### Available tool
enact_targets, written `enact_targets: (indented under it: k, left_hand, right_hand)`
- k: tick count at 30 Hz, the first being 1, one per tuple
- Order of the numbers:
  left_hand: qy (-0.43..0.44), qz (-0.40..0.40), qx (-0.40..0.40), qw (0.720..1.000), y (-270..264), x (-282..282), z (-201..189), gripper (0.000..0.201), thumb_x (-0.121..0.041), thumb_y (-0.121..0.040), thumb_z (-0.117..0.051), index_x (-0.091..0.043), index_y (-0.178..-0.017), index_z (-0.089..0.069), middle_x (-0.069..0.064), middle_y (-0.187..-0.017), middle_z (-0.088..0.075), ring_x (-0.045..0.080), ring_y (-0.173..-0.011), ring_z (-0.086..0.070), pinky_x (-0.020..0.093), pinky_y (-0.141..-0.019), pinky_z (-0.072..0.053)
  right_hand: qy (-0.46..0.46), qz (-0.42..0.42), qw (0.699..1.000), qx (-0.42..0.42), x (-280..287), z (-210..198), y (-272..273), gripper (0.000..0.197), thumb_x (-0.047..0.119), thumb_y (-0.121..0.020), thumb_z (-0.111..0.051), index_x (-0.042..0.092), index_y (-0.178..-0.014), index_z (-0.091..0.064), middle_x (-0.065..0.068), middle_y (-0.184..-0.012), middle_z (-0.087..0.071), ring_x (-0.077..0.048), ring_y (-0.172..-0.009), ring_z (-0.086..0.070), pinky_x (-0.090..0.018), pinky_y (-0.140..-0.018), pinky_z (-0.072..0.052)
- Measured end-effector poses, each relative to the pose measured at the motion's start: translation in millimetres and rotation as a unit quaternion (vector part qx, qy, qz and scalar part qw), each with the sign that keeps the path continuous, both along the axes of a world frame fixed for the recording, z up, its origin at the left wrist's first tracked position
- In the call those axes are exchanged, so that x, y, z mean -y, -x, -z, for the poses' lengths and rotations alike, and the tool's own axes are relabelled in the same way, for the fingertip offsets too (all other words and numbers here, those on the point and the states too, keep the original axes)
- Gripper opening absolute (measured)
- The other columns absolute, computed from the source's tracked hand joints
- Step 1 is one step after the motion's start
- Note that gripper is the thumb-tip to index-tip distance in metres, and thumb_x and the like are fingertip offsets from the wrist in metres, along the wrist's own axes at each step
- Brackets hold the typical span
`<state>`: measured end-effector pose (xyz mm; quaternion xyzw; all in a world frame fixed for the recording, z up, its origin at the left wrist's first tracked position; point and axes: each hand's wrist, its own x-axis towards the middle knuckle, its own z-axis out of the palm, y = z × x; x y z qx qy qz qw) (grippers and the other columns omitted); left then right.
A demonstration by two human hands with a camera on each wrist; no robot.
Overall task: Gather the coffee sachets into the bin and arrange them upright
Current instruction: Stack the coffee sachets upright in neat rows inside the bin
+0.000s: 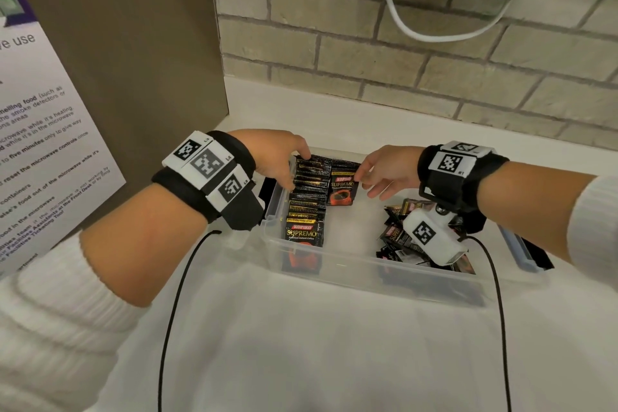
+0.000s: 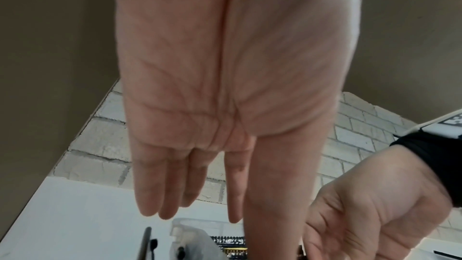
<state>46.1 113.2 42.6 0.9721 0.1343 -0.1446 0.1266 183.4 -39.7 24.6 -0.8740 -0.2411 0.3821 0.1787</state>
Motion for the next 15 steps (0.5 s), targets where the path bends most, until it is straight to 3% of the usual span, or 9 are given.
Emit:
enact_targets:
  k: [4, 6, 8, 10, 12, 15]
  left_hand:
    - [0.014, 0.014, 0.019, 1.0, -0.3, 2.1, -1.0, 0.06, -0.021, -0.083, -0.067, -0.022, -0.137, -0.04, 0.005, -0.138, -0.041, 0.024, -0.122, -0.045, 0.037, -0.104, -0.039]
    - [0.019, 0.019, 0.027, 0.999, 0.1, 2.7, -1.4, 0.056, -0.02, -0.083, -0.067, -0.025, -0.134, -0.043, 0.004, -0.138, -0.043, 0.023, -0.121, -0.046, 0.038, -0.103, -0.04]
    - [0.023, 0.024, 0.031, 0.999, 0.6, 3.7, -1.9, 0.053, -0.019, -0.084, -0.065, -0.027, -0.133, -0.045, 0.003, -0.137, -0.043, 0.023, -0.121, -0.046, 0.039, -0.103, -0.04]
    - [0.025, 0.027, 0.031, 0.999, 1.2, 5.4, -3.1, 0.051, -0.019, -0.085, -0.064, -0.028, -0.132, -0.046, 0.003, -0.139, -0.042, 0.023, -0.122, -0.045, 0.039, -0.104, -0.039]
    - [0.028, 0.029, 0.031, 0.999, 1.2, 7.4, -4.4, 0.049, -0.018, -0.087, -0.062, -0.028, -0.132, -0.046, 0.002, -0.14, -0.041, 0.023, -0.123, -0.044, 0.039, -0.104, -0.039]
    - [0.033, 0.03, 0.031, 0.999, 1.6, 10.4, -5.5, 0.047, -0.016, -0.089, -0.059, -0.028, -0.132, -0.046, 0.002, -0.141, -0.04, 0.023, -0.123, -0.044, 0.036, -0.104, -0.039]
  right_hand:
    - [0.023, 0.005, 1.0, -0.003, -2.3, 0.2, 1.4, 0.013, 0.004, -0.096, -0.045, 0.012, -0.096, -0.055, -0.013, -0.111, -0.053, -0.025, -0.098, -0.055, -0.031, -0.084, -0.049]
    - [0.031, 0.009, 0.999, -0.005, -2.2, 0.1, 2.2, 0.018, 0.006, -0.096, -0.046, 0.014, -0.083, -0.055, -0.015, -0.11, -0.053, -0.027, -0.097, -0.055, -0.028, -0.078, -0.048]
    - [0.032, 0.013, 0.999, -0.01, -2.2, -0.1, 2.9, 0.019, 0.007, -0.096, -0.047, 0.016, -0.08, -0.055, -0.016, -0.11, -0.055, -0.027, -0.097, -0.055, -0.028, -0.078, -0.048]
    - [0.029, 0.024, 0.999, -0.012, -2.7, -2.2, 4.1, 0.014, 0.008, -0.095, -0.048, 0.014, -0.085, -0.056, -0.015, -0.109, -0.056, -0.027, -0.096, -0.056, -0.03, -0.081, -0.048]
    - [0.015, 0.041, 0.999, -0.009, -3.4, -2.5, 4.0, 0.011, 0.011, -0.095, -0.05, 0.008, -0.103, -0.057, -0.013, -0.101, -0.058, -0.024, -0.087, -0.059, -0.028, -0.076, -0.048]
    - [-0.015, 0.069, 0.997, 0.007, -4.4, -0.4, 0.6, 0.036, 0.012, -0.091, -0.058, -0.004, -0.123, -0.051, -0.014, -0.097, -0.06, -0.02, -0.076, -0.059, -0.028, -0.075, -0.05]
